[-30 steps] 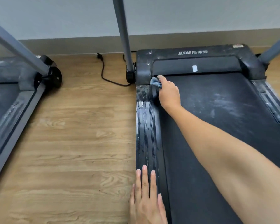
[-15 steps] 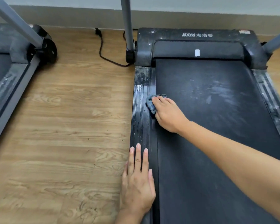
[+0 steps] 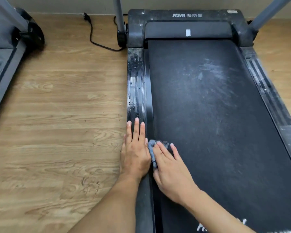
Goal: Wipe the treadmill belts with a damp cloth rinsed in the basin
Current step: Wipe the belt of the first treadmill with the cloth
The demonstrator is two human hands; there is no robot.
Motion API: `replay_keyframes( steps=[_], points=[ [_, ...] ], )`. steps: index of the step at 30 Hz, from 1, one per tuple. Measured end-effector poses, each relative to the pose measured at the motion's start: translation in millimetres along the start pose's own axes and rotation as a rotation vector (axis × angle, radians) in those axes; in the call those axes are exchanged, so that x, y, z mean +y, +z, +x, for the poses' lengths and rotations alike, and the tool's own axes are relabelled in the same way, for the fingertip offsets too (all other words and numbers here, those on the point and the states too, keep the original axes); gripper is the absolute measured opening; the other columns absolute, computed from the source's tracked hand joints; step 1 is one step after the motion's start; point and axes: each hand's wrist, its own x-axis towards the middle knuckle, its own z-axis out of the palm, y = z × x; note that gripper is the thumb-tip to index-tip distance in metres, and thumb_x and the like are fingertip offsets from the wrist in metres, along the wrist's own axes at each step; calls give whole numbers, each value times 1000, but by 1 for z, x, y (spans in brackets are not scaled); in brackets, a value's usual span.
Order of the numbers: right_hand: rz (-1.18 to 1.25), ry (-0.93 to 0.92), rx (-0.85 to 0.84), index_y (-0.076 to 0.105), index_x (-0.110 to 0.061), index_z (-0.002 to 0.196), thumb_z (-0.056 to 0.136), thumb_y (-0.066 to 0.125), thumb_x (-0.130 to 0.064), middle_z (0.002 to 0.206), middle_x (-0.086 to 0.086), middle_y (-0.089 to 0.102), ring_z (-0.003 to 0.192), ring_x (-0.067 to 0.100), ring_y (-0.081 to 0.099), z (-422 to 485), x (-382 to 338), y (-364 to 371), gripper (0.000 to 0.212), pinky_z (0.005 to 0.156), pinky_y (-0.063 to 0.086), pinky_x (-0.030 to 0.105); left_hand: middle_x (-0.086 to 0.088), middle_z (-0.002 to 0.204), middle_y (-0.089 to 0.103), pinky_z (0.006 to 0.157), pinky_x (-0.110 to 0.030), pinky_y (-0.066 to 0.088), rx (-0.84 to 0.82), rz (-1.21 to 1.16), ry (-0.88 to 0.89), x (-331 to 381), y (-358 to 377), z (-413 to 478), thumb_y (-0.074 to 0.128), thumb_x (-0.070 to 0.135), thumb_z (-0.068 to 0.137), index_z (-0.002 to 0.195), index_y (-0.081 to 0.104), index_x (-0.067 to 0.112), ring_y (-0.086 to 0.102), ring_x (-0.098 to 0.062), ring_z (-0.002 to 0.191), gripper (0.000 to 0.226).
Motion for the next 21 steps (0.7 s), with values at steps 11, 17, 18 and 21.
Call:
replay_keyframes(
  steps=[11, 17, 18, 21],
  points=[
    [178, -43, 85, 61, -10, 143, 103, 51, -23, 149, 6, 59, 148, 26, 44, 71, 40, -1, 43, 122, 35, 47, 2, 177, 8, 124, -49, 33, -15, 38, -16, 2, -3, 1, 24, 31, 104, 167, 21, 19, -1, -22, 164, 64],
    [352, 101, 123, 59, -17, 146, 96, 45, -23, 155, -3, 54, 154, 15, 35, -101, -36, 37, 52, 127, 23, 40, -2, 177, 8, 127, -47, 26, -23, 46, -14, 4, -7, 2, 26, 30, 108, 167, 22, 16, 0, -26, 163, 61],
    [319, 127, 139, 56, -17, 149, 97, 44, -22, 158, -3, 51, 156, 14, 31, -126, -52, 46, 54, 126, 22, 40, -2, 177, 8, 128, -46, 25, -30, 43, -14, 5, -8, 0, 28, 29, 108, 167, 22, 16, 0, -27, 163, 61],
    [183, 189, 185, 46, -15, 157, 101, 40, -23, 165, -4, 41, 158, 13, 26, -156, -78, 60, 56, 127, 23, 44, -3, 177, 9, 129, -45, 22, -42, 56, -16, 5, -11, -1, 30, 27, 109, 167, 21, 15, -1, -28, 163, 60]
  ],
)
